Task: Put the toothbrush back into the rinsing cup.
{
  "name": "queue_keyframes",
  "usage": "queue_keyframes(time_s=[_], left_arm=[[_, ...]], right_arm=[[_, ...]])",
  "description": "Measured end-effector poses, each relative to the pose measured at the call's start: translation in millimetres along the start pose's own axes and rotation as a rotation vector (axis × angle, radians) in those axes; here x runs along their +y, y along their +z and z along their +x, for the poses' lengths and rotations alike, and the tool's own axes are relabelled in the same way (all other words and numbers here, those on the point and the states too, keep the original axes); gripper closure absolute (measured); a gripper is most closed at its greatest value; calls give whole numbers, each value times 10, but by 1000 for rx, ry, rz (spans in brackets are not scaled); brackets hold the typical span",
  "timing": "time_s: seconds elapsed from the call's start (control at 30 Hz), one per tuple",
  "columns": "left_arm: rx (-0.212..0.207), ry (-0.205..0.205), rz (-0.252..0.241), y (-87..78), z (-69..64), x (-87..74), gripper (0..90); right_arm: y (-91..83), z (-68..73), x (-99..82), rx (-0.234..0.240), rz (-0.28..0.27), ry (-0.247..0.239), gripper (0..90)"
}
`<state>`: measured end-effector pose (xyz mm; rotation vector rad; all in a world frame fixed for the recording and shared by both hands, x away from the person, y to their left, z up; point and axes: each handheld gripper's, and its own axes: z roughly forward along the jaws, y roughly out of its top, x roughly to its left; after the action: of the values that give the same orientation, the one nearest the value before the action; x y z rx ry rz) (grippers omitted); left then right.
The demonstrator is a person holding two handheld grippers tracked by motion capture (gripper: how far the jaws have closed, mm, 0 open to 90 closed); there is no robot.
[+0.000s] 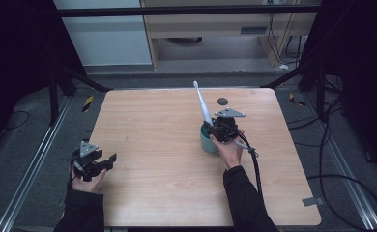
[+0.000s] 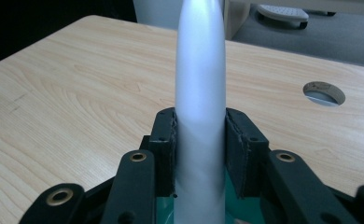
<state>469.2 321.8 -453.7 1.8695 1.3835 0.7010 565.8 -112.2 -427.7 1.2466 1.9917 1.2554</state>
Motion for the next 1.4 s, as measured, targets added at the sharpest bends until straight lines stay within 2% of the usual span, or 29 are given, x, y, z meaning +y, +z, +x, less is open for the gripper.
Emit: queue_keyframes(time_s=[0.2,0.4,0.53,0.63,0.73,0.87,0.9,0.93,1.0,1.1,1.17,1.3,1.33,1.4], left_arm=[[-9,-11,-2,4,-1,0,398],[-2,-6,-3,-10,-7,6,397],[-4,-8,-2,-1,-2,-1,398],[-8,-5,4,9,-20,-1,398],[-8,-2,-5,-4,-27,6,397],[-8,-3,2,1,-20,0,397],[-7,-5,0,-2,-18,-1,398],[-7,-5,-3,-7,-15,1,398],[-9,-7,-7,-14,-15,6,398],[-13,-4,0,2,-29,4,397],[-15,-1,1,2,-37,5,397],[-19,-10,-6,-13,-28,9,397],[-18,-10,-6,-13,-28,8,397],[-19,-12,-7,-9,-30,3,397]], right_arm=[[50,-13,-25,7,47,8,659],[42,-11,-25,1,62,2,657],[53,14,-82,-6,94,-3,655],[41,24,-100,-18,84,-9,656],[35,29,-97,-10,80,-7,643],[0,61,-70,-4,47,-12,601],[-39,74,-44,-8,23,-22,550],[-39,74,-44,-8,23,-22,550],[-85,85,-24,4,1,-14,483],[-256,99,33,53,-50,-2,332],[-314,97,44,56,-64,-3,318],[-610,66,51,66,-92,3,215],[-610,66,51,66,-92,3,215],[-743,40,3,66,-107,5,205]])
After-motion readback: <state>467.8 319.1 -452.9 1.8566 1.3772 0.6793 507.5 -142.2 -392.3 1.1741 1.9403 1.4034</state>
